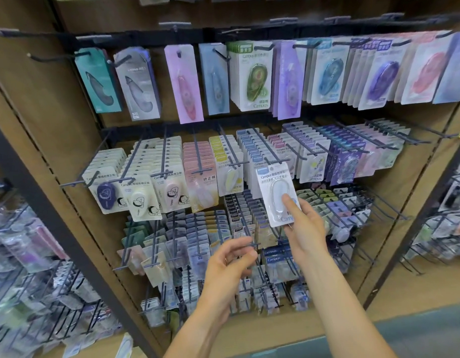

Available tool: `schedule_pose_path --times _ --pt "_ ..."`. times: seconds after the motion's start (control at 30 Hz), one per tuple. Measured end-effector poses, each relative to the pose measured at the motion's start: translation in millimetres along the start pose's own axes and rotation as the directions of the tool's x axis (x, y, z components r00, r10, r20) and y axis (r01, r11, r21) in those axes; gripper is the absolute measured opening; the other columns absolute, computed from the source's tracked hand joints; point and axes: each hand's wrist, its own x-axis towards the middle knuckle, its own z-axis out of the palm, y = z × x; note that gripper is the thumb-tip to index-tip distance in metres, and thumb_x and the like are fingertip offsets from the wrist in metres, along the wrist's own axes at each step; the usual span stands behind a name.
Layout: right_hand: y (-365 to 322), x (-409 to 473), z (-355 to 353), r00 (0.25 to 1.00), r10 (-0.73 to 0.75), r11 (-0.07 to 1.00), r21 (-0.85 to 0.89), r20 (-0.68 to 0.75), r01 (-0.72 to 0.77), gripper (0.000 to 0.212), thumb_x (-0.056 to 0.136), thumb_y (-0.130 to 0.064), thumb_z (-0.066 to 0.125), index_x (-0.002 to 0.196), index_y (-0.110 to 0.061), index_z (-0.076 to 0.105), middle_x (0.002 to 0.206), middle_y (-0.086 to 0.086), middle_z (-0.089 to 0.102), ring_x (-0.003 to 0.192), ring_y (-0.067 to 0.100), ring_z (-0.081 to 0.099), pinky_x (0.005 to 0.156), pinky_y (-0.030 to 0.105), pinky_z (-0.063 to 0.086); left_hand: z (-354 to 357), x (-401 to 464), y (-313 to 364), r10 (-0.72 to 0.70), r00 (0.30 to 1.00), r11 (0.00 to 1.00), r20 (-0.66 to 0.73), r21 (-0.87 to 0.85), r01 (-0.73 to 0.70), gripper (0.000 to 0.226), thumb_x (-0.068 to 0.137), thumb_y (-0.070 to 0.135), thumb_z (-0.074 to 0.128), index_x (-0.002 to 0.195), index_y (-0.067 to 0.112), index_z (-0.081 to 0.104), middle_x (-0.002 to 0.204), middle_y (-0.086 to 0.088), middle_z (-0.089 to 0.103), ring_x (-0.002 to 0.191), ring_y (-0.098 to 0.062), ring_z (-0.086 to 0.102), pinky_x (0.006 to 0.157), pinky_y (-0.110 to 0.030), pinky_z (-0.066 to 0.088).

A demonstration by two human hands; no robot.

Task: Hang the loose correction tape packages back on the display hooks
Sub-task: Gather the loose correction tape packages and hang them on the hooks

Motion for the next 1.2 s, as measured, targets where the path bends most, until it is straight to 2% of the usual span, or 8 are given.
schedule_pose_path --times 0.33,0.63,0.77,1.0,1.03,1.07,1.1,1.2 --pt "4 17 1 0.998 -0.020 1.000 0.015 -0.061 0.021 0.024 0.096 -0.021 0.071 0.117 -0.008 0.072 0.113 0.009 0.075 0.097 0.019 0.070 0.083 0.035 0.057 -14 -3 2 -0.007 1.000 1.000 0.008 -0.021 0.007 0.020 0.093 0.011 0.077 0.107 0.025 0.081 0.101 -0.007 0.077 0.095 -0.027 0.075 0.083 -0.033 0.059" --pt "4 13 8 0.996 -0.004 1.000 -0.030 -0.088 0.001 0.016 0.096 -0.020 0.072 0.109 -0.011 0.071 0.111 0.007 0.076 0.094 0.018 0.071 0.072 0.031 0.057 -32 -9 -1 -0.012 1.000 1.000 0.008 -0.021 0.012 0.020 0.094 0.011 0.075 0.110 0.022 0.080 0.105 -0.012 0.077 0.091 -0.025 0.074 0.085 -0.036 0.058" --pt "4 21 17 0.989 0.033 0.996 -0.077 -0.145 -0.045 0.011 0.095 -0.022 0.074 0.101 -0.013 0.072 0.109 0.007 0.076 0.095 0.021 0.070 0.093 0.041 0.059 -39 -12 -2 -0.021 1.000 1.000 0.012 -0.020 0.022 0.018 0.094 0.011 0.075 0.107 0.023 0.081 0.096 -0.004 0.078 0.088 -0.020 0.073 0.086 -0.037 0.058" --pt "-5 48 44 0.973 0.070 0.987 -0.123 -0.219 -0.099 0.052 0.089 -0.027 0.081 0.129 -0.001 0.062 0.120 0.017 0.068 0.110 0.028 0.068 0.097 0.041 0.058 -49 -19 -4 -0.019 1.000 0.999 0.023 0.029 0.018 0.017 0.096 0.014 0.075 0.108 0.024 0.080 0.091 -0.001 0.077 0.088 -0.018 0.073 0.085 -0.037 0.057" --pt "0 45 43 0.966 0.050 0.983 -0.157 -0.253 -0.092 0.062 0.088 -0.030 0.082 0.134 0.002 0.057 0.138 0.028 0.048 0.128 0.032 0.052 0.100 0.046 0.056 -52 -20 -5 -0.017 0.999 0.999 0.028 0.033 0.016 0.017 0.096 0.013 0.074 0.108 0.023 0.080 0.090 0.000 0.076 0.088 -0.018 0.073 0.085 -0.037 0.057" --pt "9 38 38 0.959 0.026 0.973 -0.213 -0.281 -0.089 0.071 0.085 -0.036 0.083 0.138 -0.001 0.053 0.105 -0.004 0.047 0.090 0.016 0.045 0.102 0.049 0.054 -56 -23 -6 -0.017 0.999 0.999 0.031 0.040 0.016 0.017 0.097 0.012 0.073 0.108 0.023 0.080 0.091 -0.001 0.075 0.087 -0.019 0.073 0.083 -0.036 0.057" --pt "22 29 32 0.954 -0.005 0.958 -0.276 -0.300 -0.082 0.073 0.082 -0.041 0.085 0.138 -0.009 0.051 0.116 0.009 0.063 0.101 0.025 0.062 0.102 0.048 0.054 -63 -24 -8 -0.016 0.999 0.999 0.033 0.049 0.014 0.017 0.097 0.011 0.073 0.108 0.022 0.079 0.092 -0.003 0.075 0.087 -0.019 0.072 0.081 -0.034 0.057" --pt "74 -16 22 0.979 -0.032 0.898 -0.436 -0.203 -0.061 0.057 0.081 -0.045 0.085 0.124 -0.022 0.056 0.116 -0.002 0.064 0.110 0.019 0.064 0.103 0.045 0.053 -99 -30 -23 -0.019 1.000 0.992 -0.008 0.128 0.020 0.016 0.098 0.010 0.071 0.111 0.018 0.076 0.097 -0.008 0.074 0.083 -0.016 0.071 0.074 -0.025 0.056"
